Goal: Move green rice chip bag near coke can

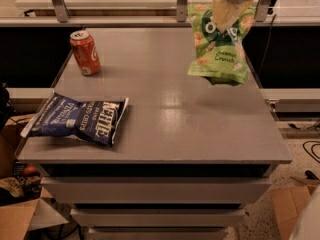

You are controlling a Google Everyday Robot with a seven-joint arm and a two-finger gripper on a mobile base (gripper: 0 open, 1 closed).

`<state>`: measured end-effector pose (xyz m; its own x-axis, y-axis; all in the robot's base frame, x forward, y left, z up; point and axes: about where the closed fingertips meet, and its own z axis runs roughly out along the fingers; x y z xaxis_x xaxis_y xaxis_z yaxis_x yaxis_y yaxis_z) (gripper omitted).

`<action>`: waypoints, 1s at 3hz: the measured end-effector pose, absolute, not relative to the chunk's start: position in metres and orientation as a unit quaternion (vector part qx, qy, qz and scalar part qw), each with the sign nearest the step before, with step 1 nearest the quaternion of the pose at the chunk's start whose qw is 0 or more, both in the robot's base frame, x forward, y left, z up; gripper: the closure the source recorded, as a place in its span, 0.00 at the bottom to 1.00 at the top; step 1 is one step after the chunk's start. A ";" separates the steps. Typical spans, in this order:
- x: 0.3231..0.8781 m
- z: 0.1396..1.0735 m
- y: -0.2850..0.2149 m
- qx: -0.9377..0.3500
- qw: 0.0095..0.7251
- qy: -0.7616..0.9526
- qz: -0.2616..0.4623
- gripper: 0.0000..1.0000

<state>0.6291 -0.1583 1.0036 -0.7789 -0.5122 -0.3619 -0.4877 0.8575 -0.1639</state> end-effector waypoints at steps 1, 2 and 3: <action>0.629 1.003 -0.158 -0.265 0.201 0.942 -0.030 1.00; 0.637 1.009 -0.153 -0.247 0.215 0.944 -0.025 1.00; 0.650 1.015 -0.129 -0.243 0.217 0.945 -0.027 1.00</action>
Offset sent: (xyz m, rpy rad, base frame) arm 0.0134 0.0096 0.0136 0.0530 -0.0376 -0.0867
